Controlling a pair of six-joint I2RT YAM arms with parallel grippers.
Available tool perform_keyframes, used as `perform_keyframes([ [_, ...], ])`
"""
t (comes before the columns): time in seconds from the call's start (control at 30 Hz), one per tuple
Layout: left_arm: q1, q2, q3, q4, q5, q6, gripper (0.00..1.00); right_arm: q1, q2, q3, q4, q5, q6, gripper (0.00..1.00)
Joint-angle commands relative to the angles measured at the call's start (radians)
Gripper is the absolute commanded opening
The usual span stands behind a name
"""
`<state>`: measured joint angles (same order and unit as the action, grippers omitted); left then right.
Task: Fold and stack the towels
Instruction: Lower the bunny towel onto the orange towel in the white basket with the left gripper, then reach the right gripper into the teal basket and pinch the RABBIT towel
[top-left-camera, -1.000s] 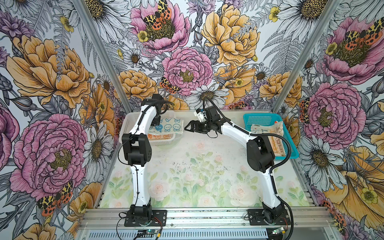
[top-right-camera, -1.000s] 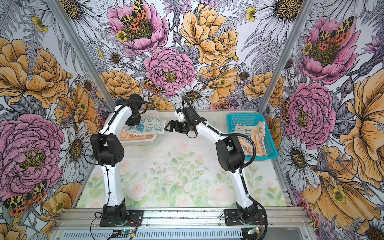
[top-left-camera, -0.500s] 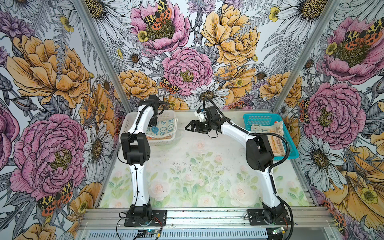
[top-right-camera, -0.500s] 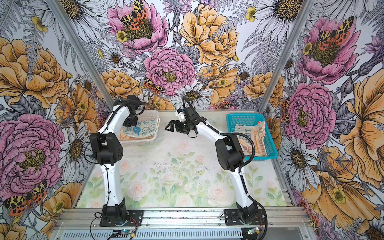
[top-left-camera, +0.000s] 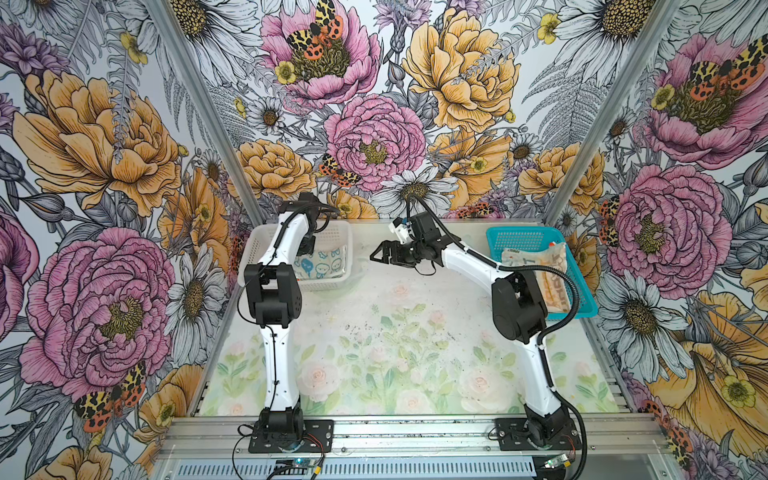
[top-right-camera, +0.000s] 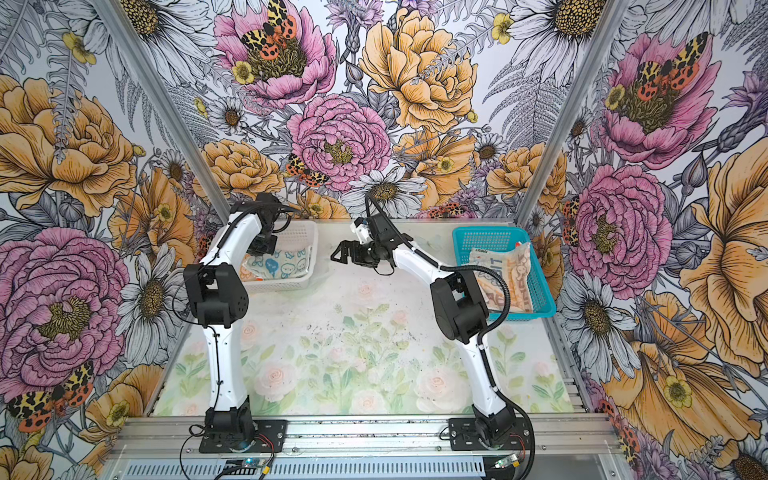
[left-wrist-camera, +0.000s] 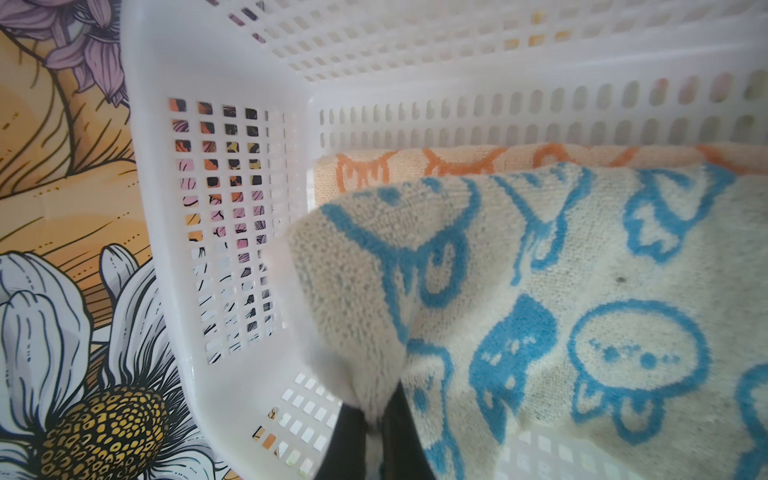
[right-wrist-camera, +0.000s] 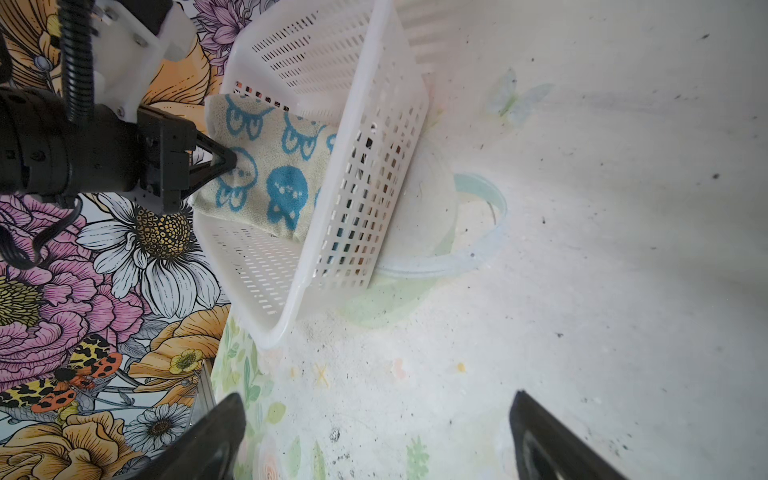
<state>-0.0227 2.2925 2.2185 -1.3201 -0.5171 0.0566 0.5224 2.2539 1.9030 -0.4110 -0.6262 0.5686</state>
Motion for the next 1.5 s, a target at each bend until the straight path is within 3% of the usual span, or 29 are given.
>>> perform_keyframes([
  [0.0, 0.015, -0.049, 0.025, 0.007, -0.019, 0.012, 0.0, -0.007, 0.015, -0.003, -0.006, -0.004, -0.001, 0.99],
  [0.6, 0.055, -0.035, 0.006, 0.008, 0.0, -0.013, 0.0, -0.008, 0.008, -0.007, -0.005, -0.005, 0.0, 0.99],
  [0.83, 0.07, 0.012, 0.014, 0.008, -0.058, -0.041, 0.0, -0.01, -0.012, -0.026, -0.005, 0.001, -0.006, 0.99],
  [0.87, 0.072, 0.013, 0.015, 0.008, -0.051, -0.046, 0.1, -0.01, -0.015, -0.029, -0.006, 0.002, -0.006, 0.99],
  [0.9, 0.072, 0.013, 0.013, 0.01, -0.037, -0.052, 0.29, -0.01, -0.017, -0.031, -0.005, 0.002, -0.005, 0.99],
  [1.03, 0.068, 0.016, 0.018, 0.008, -0.025, -0.067, 0.64, -0.011, -0.032, -0.041, -0.005, 0.006, -0.008, 0.99],
  [1.07, 0.066, 0.013, 0.018, 0.01, -0.028, -0.07, 0.85, -0.013, -0.037, -0.043, -0.005, 0.006, -0.007, 0.99],
  [1.1, 0.063, 0.009, 0.022, 0.01, -0.033, -0.074, 0.99, -0.013, -0.041, -0.045, -0.008, 0.009, -0.012, 0.99],
  [1.27, 0.052, -0.032, 0.053, 0.011, -0.006, -0.096, 0.99, -0.028, -0.104, -0.06, -0.043, 0.049, -0.045, 0.99],
  [1.47, -0.038, -0.075, 0.119, 0.014, 0.003, -0.089, 0.99, -0.086, -0.244, -0.108, -0.123, 0.155, -0.113, 0.99],
])
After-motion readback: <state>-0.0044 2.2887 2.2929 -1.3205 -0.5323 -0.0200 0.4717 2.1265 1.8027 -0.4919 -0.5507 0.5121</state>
